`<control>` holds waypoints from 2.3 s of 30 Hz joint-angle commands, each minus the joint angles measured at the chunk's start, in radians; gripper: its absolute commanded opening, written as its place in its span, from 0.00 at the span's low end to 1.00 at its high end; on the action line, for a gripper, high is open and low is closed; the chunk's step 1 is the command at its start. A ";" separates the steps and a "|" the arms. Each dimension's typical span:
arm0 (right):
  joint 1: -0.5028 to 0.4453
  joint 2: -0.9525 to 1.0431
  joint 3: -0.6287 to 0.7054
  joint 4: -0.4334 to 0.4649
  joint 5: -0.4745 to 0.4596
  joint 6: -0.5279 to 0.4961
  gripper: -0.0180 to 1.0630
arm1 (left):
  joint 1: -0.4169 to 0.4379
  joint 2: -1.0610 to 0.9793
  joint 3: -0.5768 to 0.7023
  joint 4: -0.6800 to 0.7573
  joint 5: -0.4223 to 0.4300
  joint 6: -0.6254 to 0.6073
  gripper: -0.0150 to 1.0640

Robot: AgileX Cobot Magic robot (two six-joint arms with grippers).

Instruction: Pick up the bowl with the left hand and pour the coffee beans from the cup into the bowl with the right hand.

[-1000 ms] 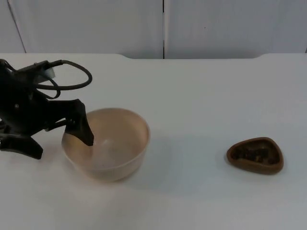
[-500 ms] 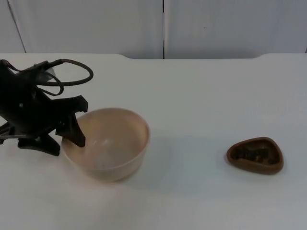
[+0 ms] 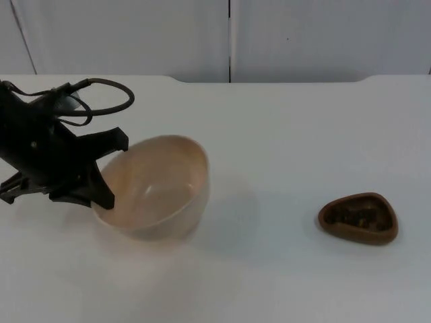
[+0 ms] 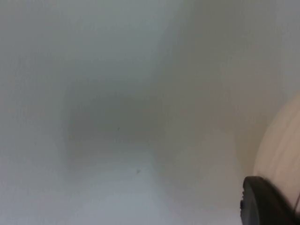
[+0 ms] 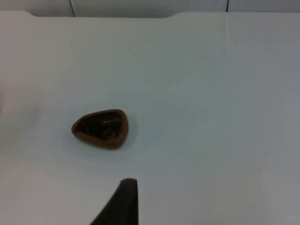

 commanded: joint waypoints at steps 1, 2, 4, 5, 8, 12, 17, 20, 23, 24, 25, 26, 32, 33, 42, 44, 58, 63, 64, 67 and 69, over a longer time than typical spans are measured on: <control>-0.006 -0.003 0.002 -0.001 -0.007 -0.002 0.99 | 0.002 -0.001 0.002 -0.020 0.010 0.007 0.01; -0.006 -0.003 0.002 -0.001 -0.007 -0.002 0.99 | 0.002 -0.001 0.002 -0.020 0.013 0.007 0.01; -0.006 -0.003 0.002 -0.001 -0.007 -0.002 0.99 | 0.002 -0.001 0.002 -0.020 0.018 0.007 0.01; -0.006 -0.003 0.002 -0.001 -0.007 -0.002 0.99 | 0.002 -0.005 0.002 -0.020 0.023 0.007 0.01; -0.006 -0.003 0.002 -0.001 -0.007 -0.002 0.99 | -0.002 -0.035 0.002 -0.018 0.042 0.007 0.01; -0.006 -0.003 0.002 -0.001 -0.007 -0.002 0.99 | -0.038 -0.104 0.002 0.011 0.044 -0.022 0.01; -0.006 -0.003 0.002 -0.001 -0.007 -0.002 0.99 | -0.122 -0.170 -0.036 0.176 0.063 -0.159 0.01; -0.006 -0.003 0.002 -0.001 -0.007 -0.002 0.99 | -0.164 -0.188 -0.070 0.305 0.094 -0.259 0.01; -0.006 -0.003 0.002 -0.001 -0.007 -0.002 0.99 | -0.256 -0.203 -0.118 0.511 0.137 -0.457 0.01; -0.006 -0.003 0.002 -0.001 -0.007 -0.002 0.99 | -0.256 -0.203 -0.118 0.511 0.137 -0.457 0.01; -0.006 -0.003 0.002 -0.001 -0.007 -0.002 0.99 | -0.282 -0.207 -0.118 0.539 0.138 -0.478 0.01; -0.006 -0.003 0.002 -0.001 -0.007 -0.002 0.99 | -0.306 -0.210 -0.118 0.554 0.134 -0.504 0.01; -0.006 -0.003 0.002 -0.001 -0.007 -0.002 0.99 | -0.361 -0.210 -0.118 0.560 0.152 -0.514 0.01; -0.006 -0.003 0.002 -0.001 -0.007 -0.002 0.99 | -0.361 -0.210 -0.118 0.541 0.154 -0.514 0.01; -0.006 -0.003 0.002 -0.001 -0.007 -0.002 0.99 | -0.361 -0.210 -0.118 0.526 0.203 -0.514 0.01; -0.006 -0.003 0.002 -0.001 -0.007 -0.002 0.99 | -0.361 -0.210 -0.116 0.495 0.201 -0.514 0.01; -0.006 -0.003 0.002 0.001 -0.008 -0.002 0.99 | -0.361 -0.210 -0.116 0.706 0.173 -0.764 0.01; -0.006 0.039 0.001 0.005 -0.011 0.000 0.99 | -0.361 -0.210 -0.116 0.770 0.177 -0.856 0.01; -0.006 0.060 0.001 0.009 -0.011 0.000 0.99 | -0.361 -0.210 -0.116 0.762 0.179 -0.856 0.01; -0.006 0.117 -0.004 0.027 -0.018 0.000 0.99 | -0.361 -0.210 -0.116 0.762 0.179 -0.856 0.01; -0.006 0.157 -0.011 0.039 -0.034 0.000 0.99 | -0.361 -0.210 -0.116 0.762 0.179 -0.856 0.01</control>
